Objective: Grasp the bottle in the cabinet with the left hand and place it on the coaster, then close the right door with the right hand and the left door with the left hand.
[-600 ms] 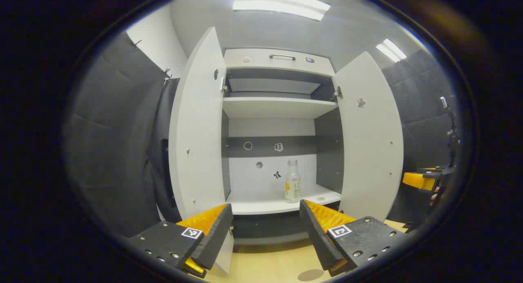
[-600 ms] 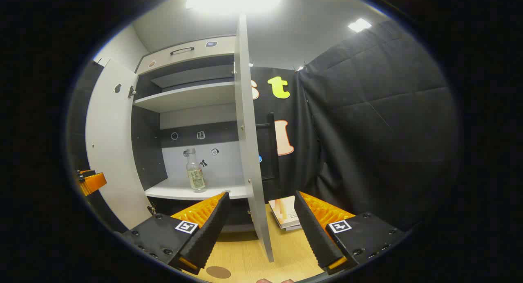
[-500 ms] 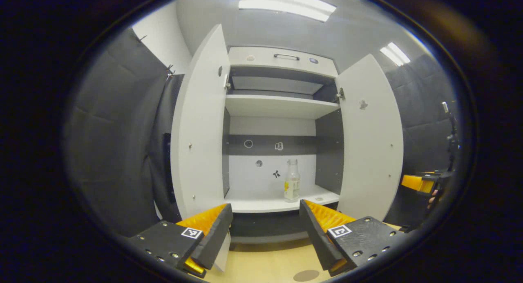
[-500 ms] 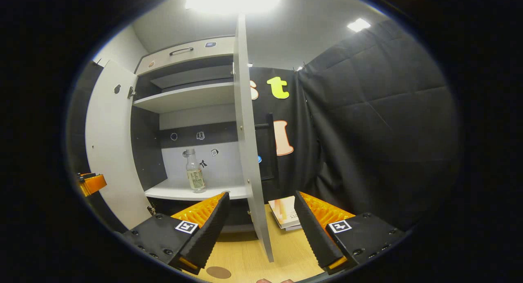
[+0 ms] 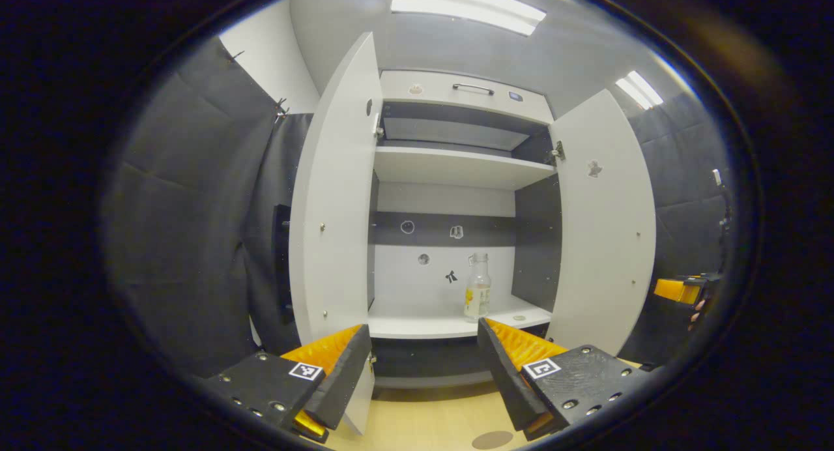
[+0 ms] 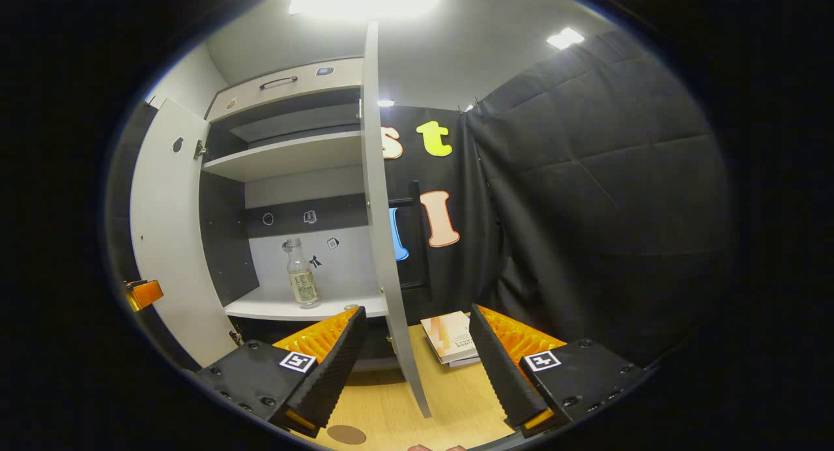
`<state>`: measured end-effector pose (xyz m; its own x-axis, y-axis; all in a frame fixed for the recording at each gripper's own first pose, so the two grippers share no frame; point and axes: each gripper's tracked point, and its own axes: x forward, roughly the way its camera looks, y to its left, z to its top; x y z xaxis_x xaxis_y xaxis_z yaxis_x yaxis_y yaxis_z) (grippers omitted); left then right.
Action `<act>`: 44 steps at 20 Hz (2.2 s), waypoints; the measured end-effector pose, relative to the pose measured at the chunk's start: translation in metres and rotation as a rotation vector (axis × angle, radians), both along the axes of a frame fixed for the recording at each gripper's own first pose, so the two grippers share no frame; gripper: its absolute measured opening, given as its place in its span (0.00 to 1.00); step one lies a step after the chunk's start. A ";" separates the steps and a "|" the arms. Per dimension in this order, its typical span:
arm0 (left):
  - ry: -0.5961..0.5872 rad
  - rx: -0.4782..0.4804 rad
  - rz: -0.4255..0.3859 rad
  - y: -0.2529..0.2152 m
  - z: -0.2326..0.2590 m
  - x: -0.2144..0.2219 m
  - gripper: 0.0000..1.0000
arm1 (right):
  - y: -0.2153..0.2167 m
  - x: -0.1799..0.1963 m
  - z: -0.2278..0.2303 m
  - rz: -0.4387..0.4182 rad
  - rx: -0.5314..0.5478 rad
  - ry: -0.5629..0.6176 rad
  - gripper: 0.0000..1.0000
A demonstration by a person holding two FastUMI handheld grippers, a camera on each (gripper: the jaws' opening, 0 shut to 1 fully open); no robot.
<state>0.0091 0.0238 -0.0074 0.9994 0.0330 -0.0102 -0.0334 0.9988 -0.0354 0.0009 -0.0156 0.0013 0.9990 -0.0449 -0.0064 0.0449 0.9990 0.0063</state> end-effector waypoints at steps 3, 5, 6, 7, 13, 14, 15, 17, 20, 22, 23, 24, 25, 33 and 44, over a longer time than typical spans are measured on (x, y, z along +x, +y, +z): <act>0.000 0.009 -0.018 -0.005 0.001 0.008 1.00 | -0.009 0.004 0.002 -0.032 -0.005 -0.006 1.00; 0.010 0.019 -0.024 -0.007 -0.001 0.014 0.95 | -0.011 0.006 0.004 -0.046 0.008 -0.006 1.00; 0.012 0.015 -0.035 -0.010 0.000 0.018 1.00 | -0.015 0.005 0.005 -0.059 0.010 -0.011 0.96; 0.014 0.005 -0.051 -0.014 -0.002 0.022 0.95 | -0.020 0.004 0.006 -0.074 0.009 -0.011 1.00; 0.014 -0.035 -0.149 -0.052 -0.005 0.058 0.95 | -0.057 -0.009 0.010 -0.184 0.017 0.012 1.00; 0.013 -0.041 -0.167 -0.058 -0.003 0.066 1.00 | -0.064 -0.012 0.012 -0.204 0.019 0.012 1.00; 0.015 -0.045 -0.181 -0.064 -0.003 0.075 0.95 | -0.073 -0.016 0.015 -0.230 0.018 0.009 1.00; 0.018 -0.046 -0.193 -0.068 0.001 0.095 0.95 | -0.091 -0.020 0.018 -0.282 0.013 0.002 1.00; 0.014 -0.068 -0.193 -0.071 0.009 0.128 0.95 | -0.116 -0.018 0.026 -0.348 0.009 -0.014 1.00; 0.010 -0.064 -0.197 -0.073 0.017 0.154 1.00 | -0.129 -0.014 0.028 -0.377 0.009 -0.019 1.00; 0.003 -0.054 -0.202 -0.075 0.023 0.168 1.00 | -0.133 -0.008 0.028 -0.384 0.012 -0.021 1.00; 0.002 -0.050 -0.209 -0.078 0.030 0.181 0.95 | -0.137 -0.002 0.029 -0.392 0.016 -0.023 1.00; -0.002 -0.055 -0.213 -0.080 0.036 0.195 0.95 | -0.141 0.004 0.029 -0.397 0.019 -0.023 1.00; -0.012 0.007 -0.243 -0.109 0.041 0.286 0.95 | -0.155 0.034 0.029 -0.428 0.017 -0.043 0.96; 0.070 0.018 -0.251 -0.131 -0.010 0.374 0.95 | -0.197 0.038 0.014 -0.555 0.014 -0.026 0.96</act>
<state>0.3832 -0.1068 -0.0171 0.9731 -0.2156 -0.0813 0.2143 0.9765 -0.0240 0.0391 -0.2121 0.0153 0.8251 -0.5648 0.0134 0.5644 0.8251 0.0277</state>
